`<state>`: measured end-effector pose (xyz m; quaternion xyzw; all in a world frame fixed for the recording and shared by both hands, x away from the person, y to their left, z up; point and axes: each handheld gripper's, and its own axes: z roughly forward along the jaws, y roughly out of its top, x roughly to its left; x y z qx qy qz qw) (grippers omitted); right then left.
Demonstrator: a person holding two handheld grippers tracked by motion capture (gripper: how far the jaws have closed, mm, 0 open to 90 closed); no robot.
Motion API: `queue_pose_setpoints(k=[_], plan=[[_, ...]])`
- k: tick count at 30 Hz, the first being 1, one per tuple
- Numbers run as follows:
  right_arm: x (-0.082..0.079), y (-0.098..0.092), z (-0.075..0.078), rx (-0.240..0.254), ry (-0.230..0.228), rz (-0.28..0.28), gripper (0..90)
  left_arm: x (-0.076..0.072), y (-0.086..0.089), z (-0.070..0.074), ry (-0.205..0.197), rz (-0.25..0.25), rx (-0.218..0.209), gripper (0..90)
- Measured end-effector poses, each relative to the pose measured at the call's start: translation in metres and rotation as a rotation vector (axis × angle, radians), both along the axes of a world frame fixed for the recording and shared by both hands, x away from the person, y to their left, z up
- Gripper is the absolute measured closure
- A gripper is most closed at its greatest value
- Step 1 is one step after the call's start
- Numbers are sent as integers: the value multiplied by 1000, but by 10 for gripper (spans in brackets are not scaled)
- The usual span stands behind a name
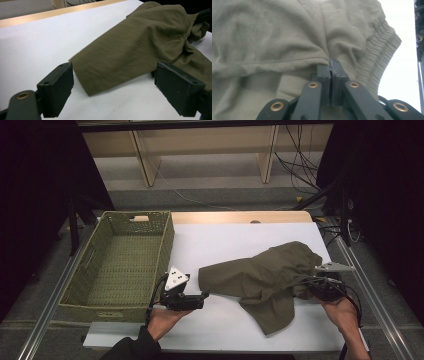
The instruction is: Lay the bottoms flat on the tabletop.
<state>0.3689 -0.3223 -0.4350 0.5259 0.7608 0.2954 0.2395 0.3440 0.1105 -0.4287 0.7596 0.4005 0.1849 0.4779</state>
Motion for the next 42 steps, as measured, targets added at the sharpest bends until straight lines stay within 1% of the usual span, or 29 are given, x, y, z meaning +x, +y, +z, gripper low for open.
queue_pose_setpoints(k=[1,3,4,5,6,8,9,11,12,13,15,16,18,20,22,24,26,28,30,31,32,34,35,36,37,39,40,41,42], plan=[[2,-2,-1,7,1,-9,878,0,0,0,1,0,1,151],[3,-3,-2,25,23,-6,873,-1,1,0,-1,1,2,151],[3,-2,-3,27,31,3,866,-1,1,1,-1,1,2,151],[3,0,-3,16,37,12,844,-1,1,1,-1,2,2,151],[3,4,-3,18,38,16,793,-1,1,1,-2,3,2,151],[1,8,1,21,44,36,657,-1,1,1,-1,4,2,151],[0,9,5,36,42,43,588,-1,1,0,0,5,2,151],[-3,13,15,78,-1,49,478,-1,1,0,0,6,3,151],[-5,15,19,88,-21,50,439,-1,1,0,0,6,3,151],[-7,19,26,100,-53,55,411,-1,1,0,0,7,1,151],[-10,25,33,115,-79,65,378,-1,1,0,3,6,4,151],[-11,31,36,124,-92,79,358,-1,1,0,3,5,5,151],[-12,39,41,153,-105,111,351,-1,2,0,2,7,1,151],[-13,46,46,158,-118,141,339,-1,2,0,0,8,1,151],[-9,51,48,151,-127,131,332,-1,2,0,3,8,1,151],[0,56,46,150,-108,113,313,-1,1,-1,4,6,5,151],[9,62,40,152,-80,113,299,-1,1,0,1,5,5,151],[15,69,30,114,-38,120,296,-1,2,0,1,7,3,151],[17,73,22,75,11,106,296,-1,2,0,1,9,1,151],[19,74,16,56,44,104,296,-1,3,0,1,10,0,151],[19,74,12,46,63,96,296,-1,3,0,1,10,0,151],[19,71,3,-16,103,56,297,-2,2,0,0,7,1,151],[18,69,0,-31,117,46,299,-2,2,0,-1,6,1,151],[18,66,-5,-31,144,34,304,-2,2,0,-1,6,2,151],[18,64,-9,-30,166,28,323,-2,1,0,-2,4,3,151],[18,61,-16,-50,183,21,400,-2,1,0,-2,2,4,151],[20,59,-18,-47,191,16,455,-2,1,0,-1,1,4,151],[20,58,-19,-45,190,9,537,-2,1,0,-2,1,4,151],[22,56,-20,-58,189,1,613,-2,1,1,-3,2,4,151]])
